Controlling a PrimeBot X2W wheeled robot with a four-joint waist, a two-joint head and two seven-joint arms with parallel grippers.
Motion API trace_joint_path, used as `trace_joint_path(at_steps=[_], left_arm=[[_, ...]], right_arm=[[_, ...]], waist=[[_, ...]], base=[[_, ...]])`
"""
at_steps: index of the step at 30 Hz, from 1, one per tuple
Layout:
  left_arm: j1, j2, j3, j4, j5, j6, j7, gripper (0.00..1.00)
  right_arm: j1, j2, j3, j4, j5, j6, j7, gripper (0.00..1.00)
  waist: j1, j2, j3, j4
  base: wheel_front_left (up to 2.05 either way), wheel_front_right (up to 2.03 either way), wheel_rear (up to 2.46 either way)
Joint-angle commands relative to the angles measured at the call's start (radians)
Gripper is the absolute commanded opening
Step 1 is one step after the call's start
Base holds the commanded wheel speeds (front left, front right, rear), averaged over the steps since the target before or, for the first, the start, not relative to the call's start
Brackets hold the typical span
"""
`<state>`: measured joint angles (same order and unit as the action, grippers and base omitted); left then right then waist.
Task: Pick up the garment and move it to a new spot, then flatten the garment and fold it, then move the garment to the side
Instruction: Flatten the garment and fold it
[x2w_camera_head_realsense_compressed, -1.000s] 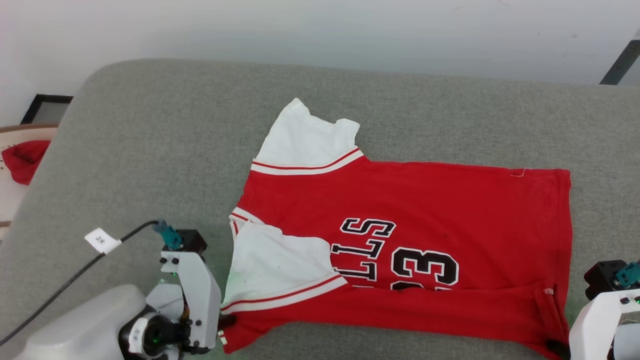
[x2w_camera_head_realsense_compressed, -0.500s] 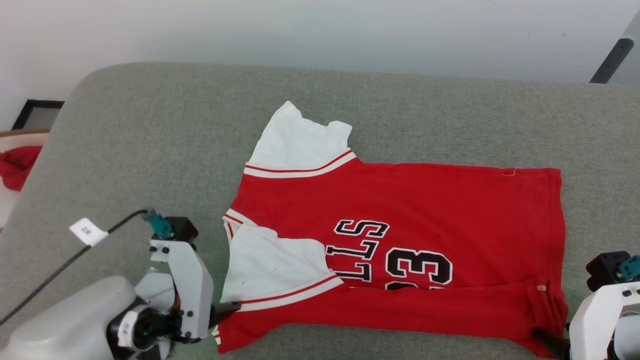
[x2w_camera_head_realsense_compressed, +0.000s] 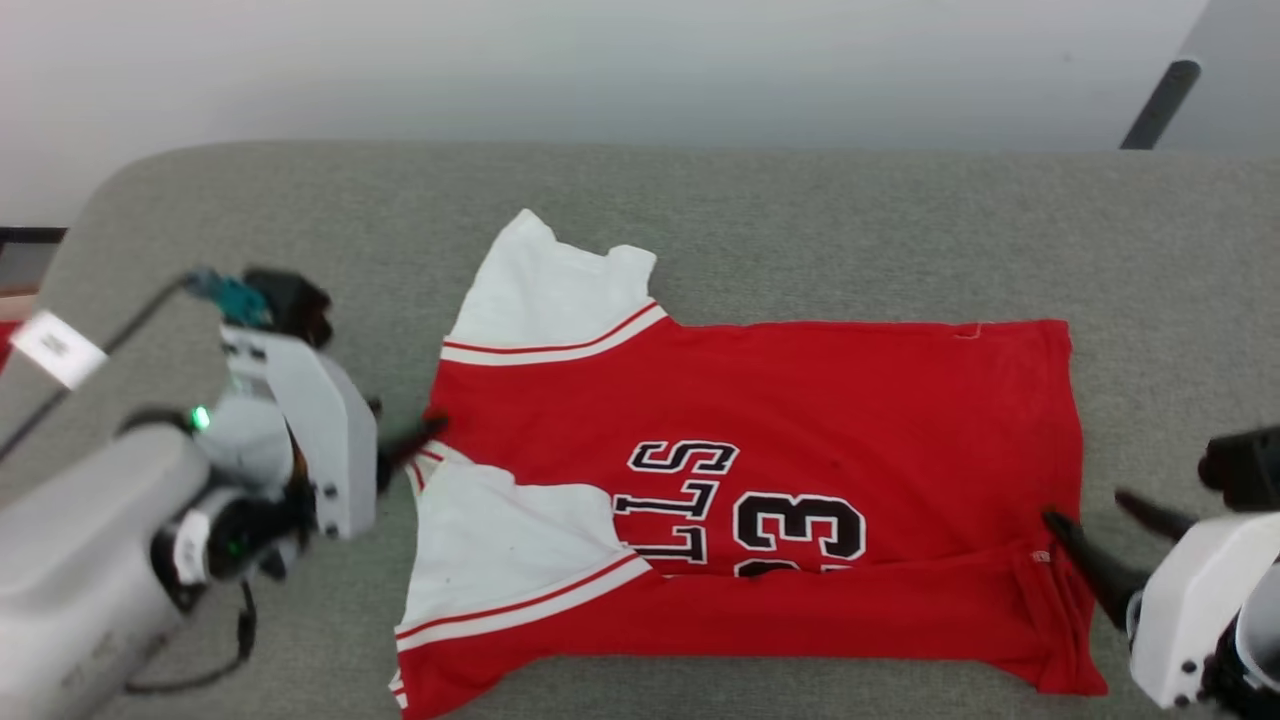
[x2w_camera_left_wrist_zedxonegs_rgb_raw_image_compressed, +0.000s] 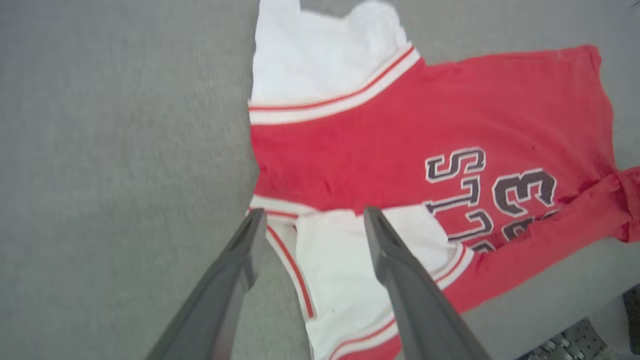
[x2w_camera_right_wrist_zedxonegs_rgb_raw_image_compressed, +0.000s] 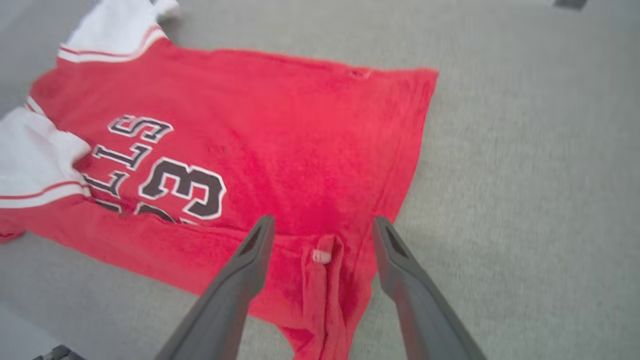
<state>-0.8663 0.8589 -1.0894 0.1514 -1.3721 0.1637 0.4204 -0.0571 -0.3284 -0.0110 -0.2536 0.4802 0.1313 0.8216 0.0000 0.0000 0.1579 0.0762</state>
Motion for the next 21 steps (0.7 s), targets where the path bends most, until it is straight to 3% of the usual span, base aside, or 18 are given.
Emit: trace_joint_path(at_steps=[1,2,3,5,6,13,21], left_arm=[[-0.021,-0.009,0.01,0.017,0.016,-0.013,-0.021,1.0],[-0.058,-0.021,0.021,0.046,0.053,-0.049,-0.061,1.0],[-0.058,-0.021,0.021,0.046,0.053,-0.049,-0.061,1.0],[-0.103,-0.038,0.034,0.105,0.095,-0.089,-0.112,1.0],[-0.103,-0.038,0.034,0.105,0.095,-0.089,-0.112,1.0],[-0.209,-0.086,0.051,0.259,0.162,-0.176,-0.182,1.0],[-0.308,-0.105,0.05,0.434,0.177,-0.245,-0.148,1.0]], right_arm=[[-0.022,-0.004,0.011,-0.011,-0.011,-0.001,-0.042,1.0],[-0.043,-0.012,0.029,-0.023,-0.022,-0.001,-0.127,1.0],[-0.043,-0.012,0.029,-0.023,-0.022,-0.001,-0.127,1.0],[-0.082,-0.02,0.053,-0.033,-0.042,-0.001,-0.266,1.0],[-0.082,-0.02,0.053,-0.033,-0.042,-0.001,-0.266,1.0],[-0.146,-0.029,0.096,-0.045,-0.114,-0.001,-0.575,1.0],[-0.168,0.007,0.112,-0.041,-0.163,-0.001,-0.748,1.0]], waist=[[0.0,0.0,0.015,-0.021],[0.0,0.0,0.026,-0.038],[0.0,0.0,0.026,-0.038],[0.0,0.0,0.044,-0.068],[0.0,0.0,0.044,-0.068],[0.0,0.0,0.101,-0.136],[0.0,0.0,0.193,-0.215]], base=[[0.0,0.0,0.0],[0.0,0.0,0.0],[0.0,0.0,0.0],[0.0,0.0,0.0],[0.0,0.0,0.0],[0.0,0.0,0.0],[0.0,0.0,0.0]])
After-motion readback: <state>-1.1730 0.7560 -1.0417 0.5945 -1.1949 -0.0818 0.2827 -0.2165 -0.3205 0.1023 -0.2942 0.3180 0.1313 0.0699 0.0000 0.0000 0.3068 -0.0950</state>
